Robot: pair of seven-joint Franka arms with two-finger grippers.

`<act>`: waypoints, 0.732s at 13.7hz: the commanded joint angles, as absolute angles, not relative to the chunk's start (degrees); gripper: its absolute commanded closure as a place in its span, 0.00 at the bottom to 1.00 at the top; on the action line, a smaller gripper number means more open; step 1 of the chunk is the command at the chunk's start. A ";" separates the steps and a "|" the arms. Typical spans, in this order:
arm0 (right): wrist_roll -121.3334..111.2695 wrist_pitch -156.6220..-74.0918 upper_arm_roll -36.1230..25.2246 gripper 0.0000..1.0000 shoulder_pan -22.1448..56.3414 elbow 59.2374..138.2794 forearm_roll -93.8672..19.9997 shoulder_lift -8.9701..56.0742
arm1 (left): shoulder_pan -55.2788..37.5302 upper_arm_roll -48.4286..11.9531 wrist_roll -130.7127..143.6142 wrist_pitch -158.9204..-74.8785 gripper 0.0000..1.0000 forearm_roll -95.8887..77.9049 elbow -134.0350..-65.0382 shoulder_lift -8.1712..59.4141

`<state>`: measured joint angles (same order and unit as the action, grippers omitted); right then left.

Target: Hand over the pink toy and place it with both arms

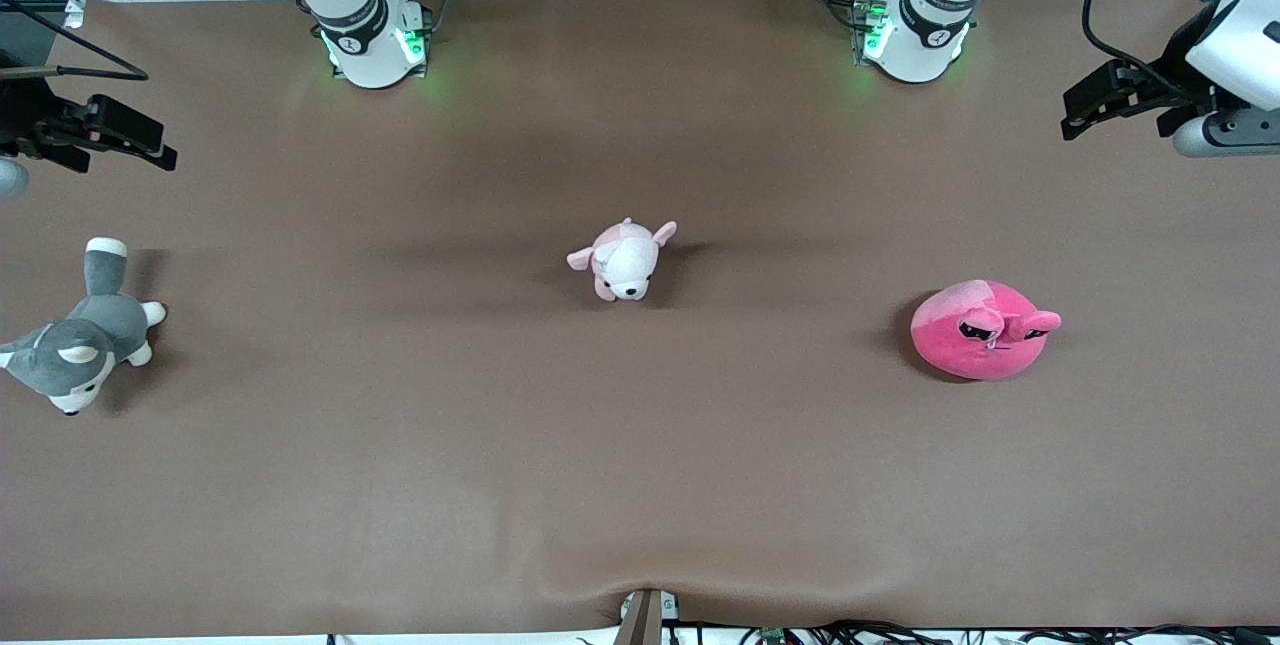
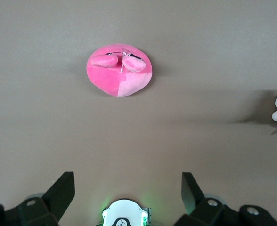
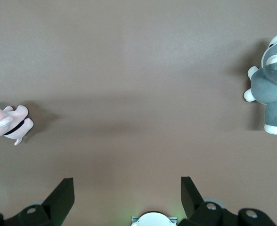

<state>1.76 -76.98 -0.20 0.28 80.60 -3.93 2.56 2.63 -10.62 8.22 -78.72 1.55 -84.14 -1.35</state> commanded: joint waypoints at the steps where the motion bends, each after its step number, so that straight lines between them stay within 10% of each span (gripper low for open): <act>1: 1.85 -76.47 -0.35 0.00 -0.35 79.89 -3.34 2.46 | 2.90 -10.72 7.82 -77.61 0.00 2.29 -82.79 -0.79; 10: 1.67 -76.20 -0.62 0.00 -1.23 80.07 -3.16 2.55 | 3.87 -10.72 8.61 -77.61 0.00 2.55 -83.06 -0.62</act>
<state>1.76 -76.73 -0.93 -0.56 80.54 -3.70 2.56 3.48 -10.39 8.29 -78.59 1.55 -84.13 -1.24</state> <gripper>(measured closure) 0.000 0.000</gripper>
